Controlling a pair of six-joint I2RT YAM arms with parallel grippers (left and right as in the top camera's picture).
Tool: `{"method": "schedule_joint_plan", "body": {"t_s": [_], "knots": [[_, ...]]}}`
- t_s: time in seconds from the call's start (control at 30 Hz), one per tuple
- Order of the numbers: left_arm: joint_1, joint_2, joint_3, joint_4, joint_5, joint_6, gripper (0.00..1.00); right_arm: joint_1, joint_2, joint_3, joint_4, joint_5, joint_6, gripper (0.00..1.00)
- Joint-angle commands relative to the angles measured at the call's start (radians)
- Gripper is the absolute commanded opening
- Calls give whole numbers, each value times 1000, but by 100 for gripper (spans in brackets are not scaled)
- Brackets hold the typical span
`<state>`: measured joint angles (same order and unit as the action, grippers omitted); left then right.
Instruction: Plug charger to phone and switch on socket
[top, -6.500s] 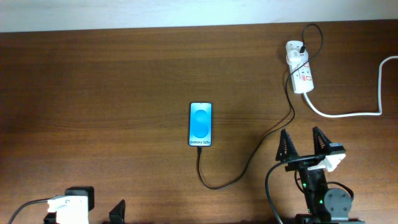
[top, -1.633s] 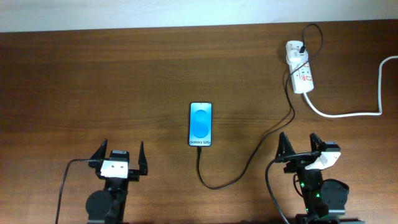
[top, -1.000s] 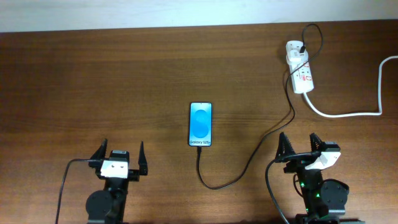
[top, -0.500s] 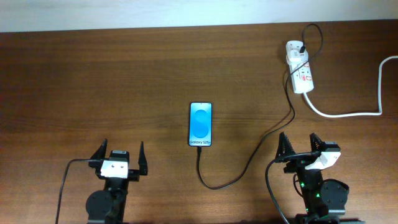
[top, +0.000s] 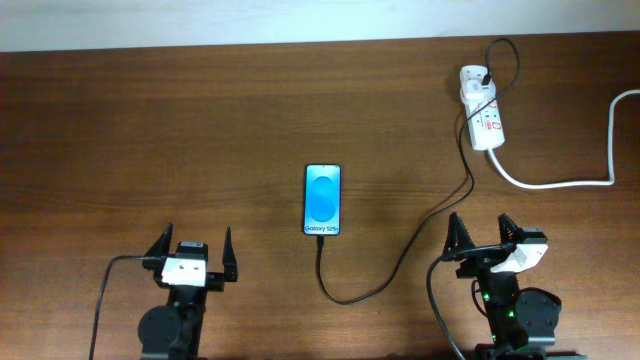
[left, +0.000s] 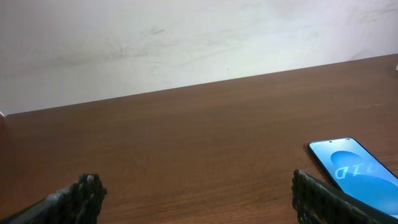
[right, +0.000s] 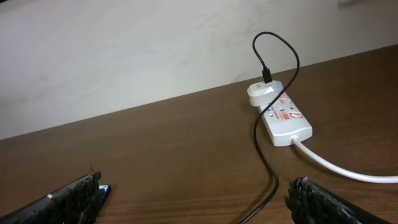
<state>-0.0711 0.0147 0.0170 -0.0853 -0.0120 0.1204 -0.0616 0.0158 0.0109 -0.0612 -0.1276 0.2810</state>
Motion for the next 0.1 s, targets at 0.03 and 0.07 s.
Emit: {"method": "schedule_joint_plan", "body": {"t_s": [0.03,0.07], "knots": [[5,-10,-9,3,8,16,99,8,-10,-5,-7,5,1,98],[5,-10,-9,3,8,16,99,8,-10,-5,-7,5,1,98]]}}
